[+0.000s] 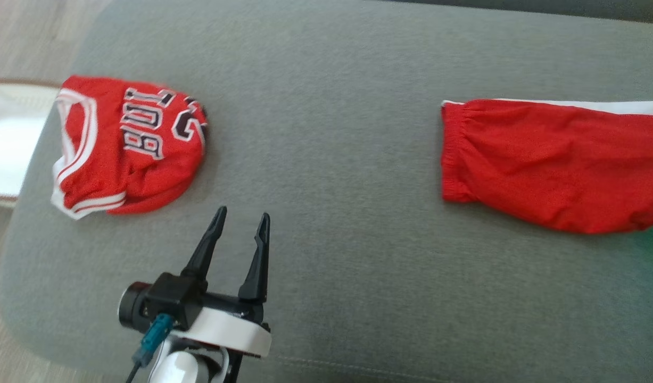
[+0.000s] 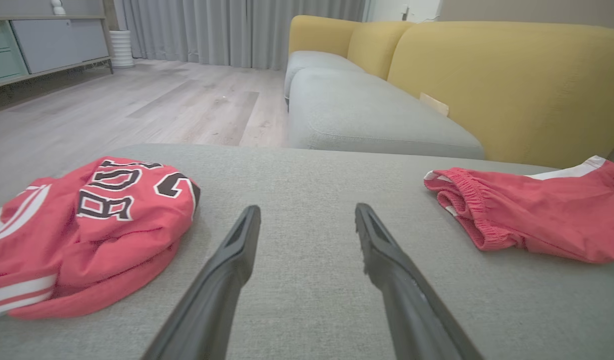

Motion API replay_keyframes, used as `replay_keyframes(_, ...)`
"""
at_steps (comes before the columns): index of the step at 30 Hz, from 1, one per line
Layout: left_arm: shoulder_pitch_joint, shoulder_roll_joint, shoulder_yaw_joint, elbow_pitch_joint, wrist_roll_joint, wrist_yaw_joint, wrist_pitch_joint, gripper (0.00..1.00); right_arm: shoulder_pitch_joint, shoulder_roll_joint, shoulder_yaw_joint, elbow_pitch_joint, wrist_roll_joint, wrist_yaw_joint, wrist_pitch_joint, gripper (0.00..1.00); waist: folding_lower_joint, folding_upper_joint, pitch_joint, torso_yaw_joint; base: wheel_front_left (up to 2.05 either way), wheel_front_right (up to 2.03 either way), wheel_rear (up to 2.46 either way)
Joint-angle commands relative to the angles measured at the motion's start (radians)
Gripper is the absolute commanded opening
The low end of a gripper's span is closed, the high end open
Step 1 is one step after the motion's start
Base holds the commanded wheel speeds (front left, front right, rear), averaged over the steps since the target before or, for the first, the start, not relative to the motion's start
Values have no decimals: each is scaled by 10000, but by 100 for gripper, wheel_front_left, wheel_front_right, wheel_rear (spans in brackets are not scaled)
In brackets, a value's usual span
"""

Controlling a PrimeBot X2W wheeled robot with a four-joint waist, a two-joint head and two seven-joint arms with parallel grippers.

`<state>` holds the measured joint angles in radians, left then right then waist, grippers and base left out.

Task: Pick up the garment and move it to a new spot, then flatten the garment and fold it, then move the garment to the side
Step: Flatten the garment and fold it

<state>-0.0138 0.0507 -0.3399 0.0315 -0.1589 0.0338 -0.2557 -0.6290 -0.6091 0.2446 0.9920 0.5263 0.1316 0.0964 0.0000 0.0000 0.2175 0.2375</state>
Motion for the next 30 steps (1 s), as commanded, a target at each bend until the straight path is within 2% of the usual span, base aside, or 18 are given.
replay_keyframes(1, -79, -3, 376, -291, 100, -63, -60, 100, -74, -476, 89, -228, -114, -9, -197, 0, 0, 0, -268, -343, 0, 0, 0)
replay_keyframes(7, -89, -4, 224, -162, 97, -230, -61, 100, -407, -128, 215, -702, -219, -9, -164, 0, 0, 0, -486, -531, 0, 0, 0)
replay_keyframes(14, -167, -4, -58, -90, -179, -236, -61, 100, -756, 819, 610, -2032, -126, -9, 221, 0, 0, 0, -674, -340, 0, 0, 0)
replay_keyframes(16, -173, -4, -153, -37, -279, -204, -61, 100, -620, 1291, 840, -2730, -45, -9, 500, 0, 0, 0, -751, -191, 0, 0, 0)
replay_keyframes(20, -215, -4, -244, 1, -352, -177, -61, 100, -310, 1789, 1237, -3553, 16, -9, 1008, 0, 0, 0, -803, 30, 0, 0, 0)
replay_keyframes(25, -223, -4, -305, 43, -385, -169, -61, 100, 102, 2412, 1582, -3949, 26, -9, 1575, 0, 0, 0, -804, 255, 0, 0, 0)
replay_keyframes(26, -228, -4, -327, 56, -401, -175, -61, 100, 188, 2535, 1599, -3941, 28, -9, 1639, 53, 0, 0, -808, 293, 0, 0, 0)
replay_keyframes(27, -233, -4, -349, 69, -414, -177, -61, 100, 263, 2642, 1637, -3973, -1, -9, 1633, 100, 0, 0, -814, 324, 0, 0, 0)
replay_keyframes(30, -228, -4, -397, 110, -455, -163, -61, 100, 559, 2953, 1585, -4280, 319, -9, 1406, 100, 0, 0, -869, 386, 0, 0, 0)
